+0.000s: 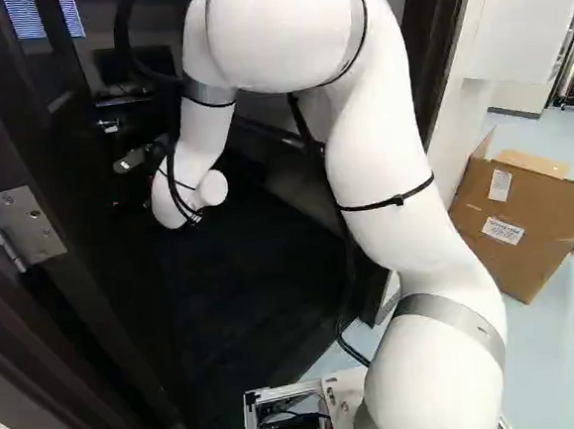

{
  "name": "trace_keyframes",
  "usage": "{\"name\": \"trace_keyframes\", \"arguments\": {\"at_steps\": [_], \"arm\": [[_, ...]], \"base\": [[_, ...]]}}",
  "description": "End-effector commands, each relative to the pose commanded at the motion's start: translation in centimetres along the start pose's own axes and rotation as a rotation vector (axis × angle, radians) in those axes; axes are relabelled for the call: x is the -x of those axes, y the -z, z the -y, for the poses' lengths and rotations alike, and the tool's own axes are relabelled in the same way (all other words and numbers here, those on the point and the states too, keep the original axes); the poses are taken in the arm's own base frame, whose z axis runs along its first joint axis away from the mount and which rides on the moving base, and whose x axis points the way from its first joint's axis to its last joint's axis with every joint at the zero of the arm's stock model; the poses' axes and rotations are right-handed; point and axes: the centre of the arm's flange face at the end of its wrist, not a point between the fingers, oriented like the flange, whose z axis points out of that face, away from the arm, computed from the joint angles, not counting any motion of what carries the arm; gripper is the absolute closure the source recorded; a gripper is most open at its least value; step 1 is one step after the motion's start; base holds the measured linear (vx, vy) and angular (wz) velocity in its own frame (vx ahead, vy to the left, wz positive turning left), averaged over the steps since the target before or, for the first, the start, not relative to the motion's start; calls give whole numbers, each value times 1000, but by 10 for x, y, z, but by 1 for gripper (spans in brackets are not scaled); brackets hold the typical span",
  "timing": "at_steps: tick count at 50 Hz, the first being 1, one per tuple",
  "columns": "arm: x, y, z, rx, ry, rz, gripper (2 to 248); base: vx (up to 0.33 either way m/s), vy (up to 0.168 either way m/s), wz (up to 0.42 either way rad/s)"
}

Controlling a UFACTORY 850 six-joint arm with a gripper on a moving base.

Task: Open the door and move inside

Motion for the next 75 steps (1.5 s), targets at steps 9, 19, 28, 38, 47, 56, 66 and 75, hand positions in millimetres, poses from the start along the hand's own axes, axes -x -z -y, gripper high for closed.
{"name": "trace_keyframes", "arguments": {"at_steps": [9, 19, 28, 38, 47, 56, 66, 75], "arm": [[-3, -10, 7, -12, 5, -8, 3], [-5, -20, 14, -26, 11, -17, 3], [-8, -28, 21, -37, 16, -23, 3], [-10, -35, 29, -50, 21, -30, 3], [-12, -39, 37, -63, 25, -35, 3], [-14, -43, 45, -75, 29, -39, 3], [-16, -46, 55, -90, 34, -43, 3], [-17, -49, 64, -103, 38, -46, 3]], "base": [[0, 0, 0], [0, 0, 0], [0, 0, 0], [0, 0, 0], [0, 0, 0], [0, 0, 0], [0, 0, 0], [0, 0, 0]]}}
